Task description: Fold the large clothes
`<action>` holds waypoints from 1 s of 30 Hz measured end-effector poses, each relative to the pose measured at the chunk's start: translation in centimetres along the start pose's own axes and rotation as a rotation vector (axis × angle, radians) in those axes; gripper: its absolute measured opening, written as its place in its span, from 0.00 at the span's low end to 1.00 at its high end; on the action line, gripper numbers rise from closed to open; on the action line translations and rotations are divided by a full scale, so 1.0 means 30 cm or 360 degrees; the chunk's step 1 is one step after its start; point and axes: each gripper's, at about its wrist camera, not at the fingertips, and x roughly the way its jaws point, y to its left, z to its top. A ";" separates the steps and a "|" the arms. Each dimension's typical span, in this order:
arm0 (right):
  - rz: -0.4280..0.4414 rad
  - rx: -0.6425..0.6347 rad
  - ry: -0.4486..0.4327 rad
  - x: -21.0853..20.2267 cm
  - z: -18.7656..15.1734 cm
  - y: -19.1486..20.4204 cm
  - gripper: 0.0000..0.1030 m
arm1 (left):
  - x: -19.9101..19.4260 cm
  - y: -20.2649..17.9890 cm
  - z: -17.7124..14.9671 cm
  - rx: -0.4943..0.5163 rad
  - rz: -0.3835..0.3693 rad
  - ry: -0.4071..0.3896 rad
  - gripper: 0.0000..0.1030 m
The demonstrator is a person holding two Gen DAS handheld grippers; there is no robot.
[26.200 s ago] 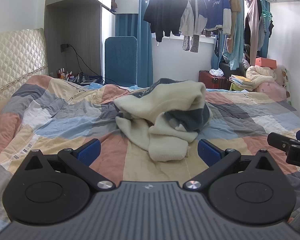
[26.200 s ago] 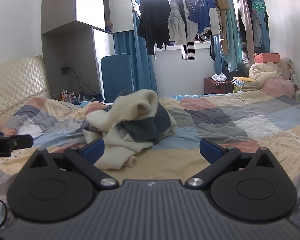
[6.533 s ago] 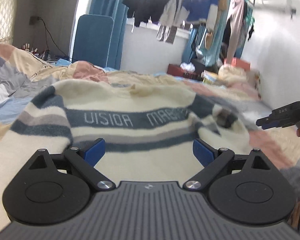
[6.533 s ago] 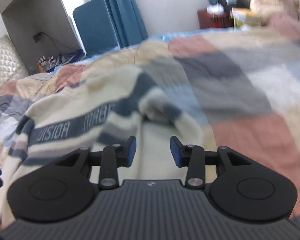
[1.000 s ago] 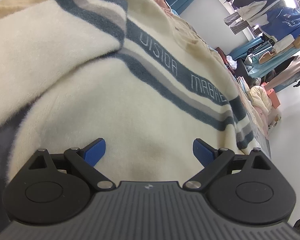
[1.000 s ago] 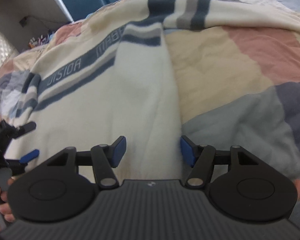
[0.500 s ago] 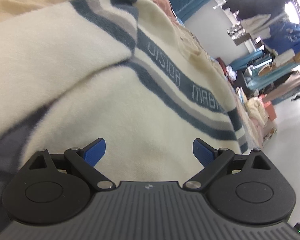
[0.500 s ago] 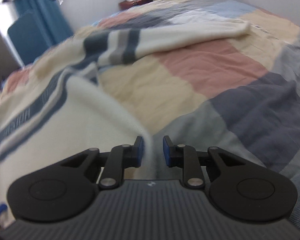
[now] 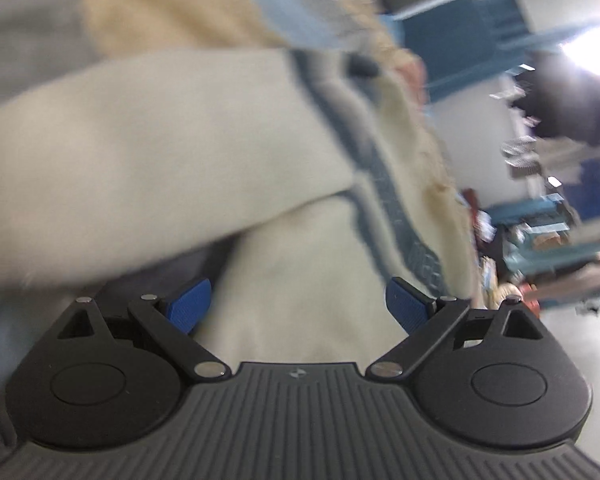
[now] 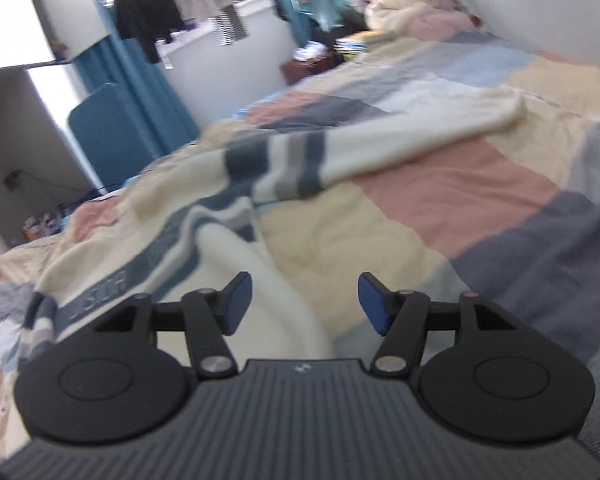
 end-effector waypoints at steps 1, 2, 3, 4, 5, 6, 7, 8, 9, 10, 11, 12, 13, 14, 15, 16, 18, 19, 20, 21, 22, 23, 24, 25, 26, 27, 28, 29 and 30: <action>0.0041 -0.0020 0.0011 -0.002 0.003 0.009 0.60 | 0.004 0.014 0.001 -0.0043 0.0052 0.0005 0.93; 0.0069 -0.0041 0.0016 -0.001 0.009 0.017 0.60 | 0.007 0.027 -0.002 -0.0074 0.0098 -0.0007 0.93; 0.0095 -0.0072 0.0025 0.002 0.012 0.032 0.60 | 0.013 0.034 0.004 -0.0087 0.0128 -0.0020 0.93; 0.0127 -0.0111 0.0043 0.008 0.018 0.051 0.60 | 0.019 0.045 0.007 -0.0109 0.0160 -0.0035 0.93; 0.0167 -0.0147 0.0075 0.017 0.025 0.071 0.60 | 0.024 0.050 0.011 -0.0131 0.0178 -0.0046 0.93; 0.0214 -0.0173 0.0109 0.028 0.031 0.089 0.60 | 0.029 0.054 0.019 -0.0153 0.0197 -0.0066 0.92; 0.0259 -0.0203 0.0139 0.039 0.033 0.112 0.60 | 0.032 0.058 0.023 -0.0173 0.0225 -0.0092 0.92; 0.0311 -0.0251 0.0173 0.052 0.032 0.137 0.60 | 0.032 0.068 0.031 -0.0213 0.0258 -0.0132 0.92; 0.0363 -0.0300 0.0200 0.066 0.029 0.158 0.60 | 0.033 0.080 0.042 -0.0246 0.0279 -0.0173 0.91; 0.0396 -0.0335 0.0221 0.078 0.021 0.177 0.60 | 0.029 0.091 0.052 -0.0276 0.0306 -0.0224 0.88; 0.0417 -0.0357 0.0246 0.093 0.011 0.191 0.60 | 0.024 0.098 0.064 -0.0291 0.0339 -0.0289 0.86; 0.0446 -0.0374 0.0276 0.108 -0.001 0.202 0.60 | 0.019 0.099 0.073 -0.0272 0.0382 -0.0361 0.83; 0.0466 -0.0383 0.0304 0.119 -0.012 0.214 0.60 | 0.022 0.097 0.089 -0.0204 0.0466 -0.0447 0.78; 0.0483 -0.0391 0.0335 0.131 -0.022 0.223 0.60 | 0.025 0.100 0.103 -0.0164 0.0547 -0.0501 0.74; 0.0508 -0.0404 0.0365 0.140 -0.031 0.233 0.60 | 0.023 0.106 0.115 -0.0160 0.0575 -0.0539 0.70; 0.0531 -0.0418 0.0390 0.146 -0.041 0.246 0.60 | 0.021 0.110 0.129 -0.0169 0.0581 -0.0568 0.66; 0.0566 -0.0452 0.0404 0.154 -0.066 0.268 0.60 | 0.012 0.100 0.155 -0.0130 0.0625 -0.0614 0.58; 0.0569 -0.0468 0.0397 0.158 -0.075 0.276 0.60 | 0.012 0.081 0.173 -0.0083 0.0665 -0.0656 0.46; 0.0573 -0.0502 0.0389 0.157 -0.085 0.285 0.60 | 0.010 0.068 0.193 -0.0045 0.0684 -0.0694 0.40; 0.0573 -0.0553 0.0382 0.156 -0.096 0.295 0.60 | 0.003 0.052 0.222 -0.0008 0.0702 -0.0727 0.32; 0.0572 -0.0598 0.0378 0.153 -0.108 0.302 0.60 | 0.000 0.027 0.257 0.0020 0.0724 -0.0757 0.26; 0.0571 -0.0619 0.0378 0.155 -0.118 0.306 0.60 | -0.006 0.005 0.290 0.0058 0.0741 -0.0796 0.24; 0.0573 -0.0624 0.0388 0.159 -0.123 0.304 0.60 | -0.028 -0.024 0.326 0.0118 0.0761 -0.0851 0.21; 0.0579 -0.0629 0.0400 0.164 -0.127 0.306 0.60 | -0.043 -0.054 0.365 0.0165 0.0777 -0.0897 0.20; 0.0585 -0.0636 0.0396 0.166 -0.129 0.304 0.60 | -0.080 -0.087 0.397 0.0209 0.0785 -0.0944 0.20; 0.0586 -0.0648 0.0383 0.166 -0.135 0.308 0.60 | -0.107 -0.122 0.438 0.0251 0.0786 -0.0983 0.19; 0.0588 -0.0667 0.0373 0.168 -0.140 0.312 0.60 | -0.140 -0.167 0.488 0.0307 0.0792 -0.1038 0.18; 0.0595 -0.0685 0.0371 0.171 -0.145 0.316 0.60 | -0.169 -0.205 0.525 0.0369 0.0798 -0.1095 0.18; 0.0599 -0.0689 0.0372 0.176 -0.150 0.322 0.61 | -0.196 -0.244 0.565 0.0431 0.0810 -0.1158 0.18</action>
